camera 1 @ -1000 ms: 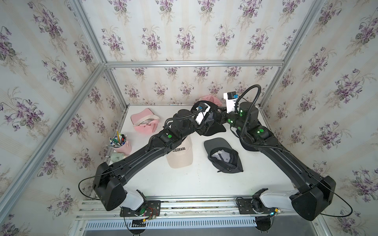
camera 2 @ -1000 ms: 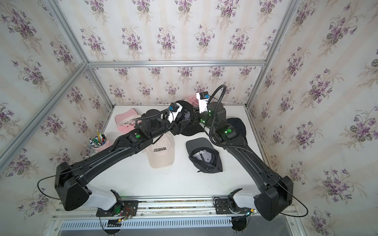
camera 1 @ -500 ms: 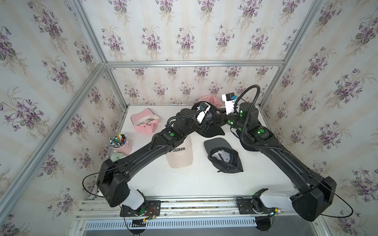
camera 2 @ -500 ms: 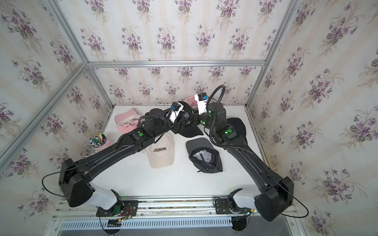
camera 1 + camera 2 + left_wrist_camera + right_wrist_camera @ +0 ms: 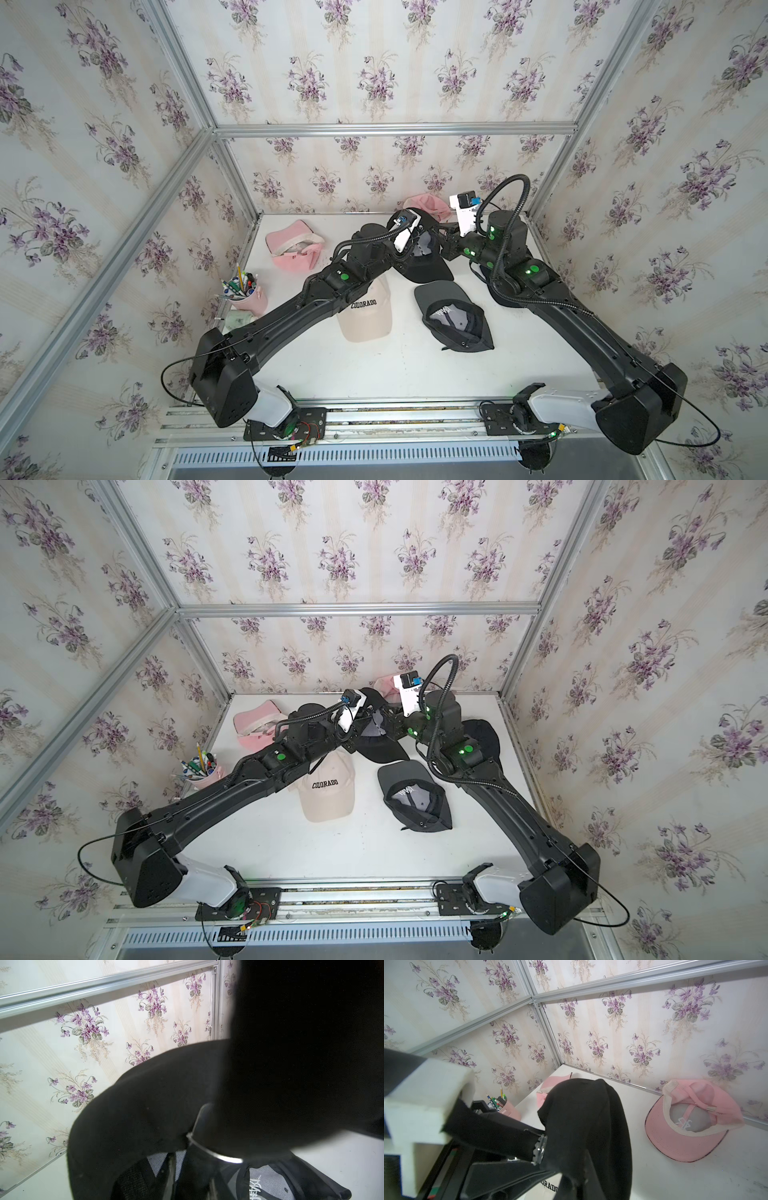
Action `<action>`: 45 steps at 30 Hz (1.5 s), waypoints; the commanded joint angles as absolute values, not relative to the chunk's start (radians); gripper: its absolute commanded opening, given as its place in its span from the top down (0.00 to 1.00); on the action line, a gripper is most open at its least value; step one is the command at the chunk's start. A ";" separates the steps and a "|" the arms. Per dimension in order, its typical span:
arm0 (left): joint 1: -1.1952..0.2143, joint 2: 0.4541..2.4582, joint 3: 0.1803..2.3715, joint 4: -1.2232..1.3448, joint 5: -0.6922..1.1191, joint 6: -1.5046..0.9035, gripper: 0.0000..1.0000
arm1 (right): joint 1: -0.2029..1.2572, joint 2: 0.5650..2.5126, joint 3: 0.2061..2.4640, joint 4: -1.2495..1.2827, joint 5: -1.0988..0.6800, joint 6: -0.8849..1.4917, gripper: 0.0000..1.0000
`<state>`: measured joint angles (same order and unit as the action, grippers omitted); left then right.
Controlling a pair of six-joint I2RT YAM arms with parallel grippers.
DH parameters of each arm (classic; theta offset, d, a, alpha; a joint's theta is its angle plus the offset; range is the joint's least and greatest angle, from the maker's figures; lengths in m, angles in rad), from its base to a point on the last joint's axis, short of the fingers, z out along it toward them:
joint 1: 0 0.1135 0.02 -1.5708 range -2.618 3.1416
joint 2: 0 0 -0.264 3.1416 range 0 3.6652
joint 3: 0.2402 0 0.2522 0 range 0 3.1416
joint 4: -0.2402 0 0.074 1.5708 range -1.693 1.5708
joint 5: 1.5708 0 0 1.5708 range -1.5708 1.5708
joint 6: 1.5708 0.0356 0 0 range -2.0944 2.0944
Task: Open the adjustable buckle of the baseball cap
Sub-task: Pull the adjustable strap on the baseball cap.
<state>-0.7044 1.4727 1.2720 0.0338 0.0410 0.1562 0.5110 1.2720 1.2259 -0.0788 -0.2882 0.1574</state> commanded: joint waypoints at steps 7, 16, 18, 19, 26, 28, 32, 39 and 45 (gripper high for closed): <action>-0.701 1.421 1.276 0.020 0.057 0.185 1.00 | 0.512 1.249 1.185 -0.063 -0.296 0.109 1.00; -0.701 1.357 1.316 -0.062 0.131 0.180 1.00 | 0.515 1.213 1.115 0.033 -0.360 0.086 0.87; -0.701 1.361 1.341 -0.086 0.140 0.175 1.00 | 0.518 1.212 1.104 0.063 -0.375 0.086 0.79; -0.701 1.364 1.350 -0.095 0.144 0.172 1.00 | 0.521 1.212 1.102 0.071 -0.374 0.084 0.78; -0.703 1.396 1.414 -0.167 0.166 0.154 1.00 | 0.567 1.221 1.101 0.097 -0.346 0.054 0.68; -0.703 1.407 1.431 -0.189 0.169 0.152 1.00 | 0.580 1.218 1.099 0.110 -0.328 0.040 0.68; -0.703 1.446 1.460 -0.225 0.173 0.150 1.00 | 0.603 1.219 1.100 0.118 -0.280 0.007 0.68; -0.704 1.469 1.487 -0.263 0.186 0.149 1.00 | 0.615 1.220 1.095 0.118 -0.195 -0.021 0.81; -0.704 1.485 1.510 -0.283 0.207 0.147 1.00 | 0.619 1.226 1.094 0.106 -0.147 -0.042 0.86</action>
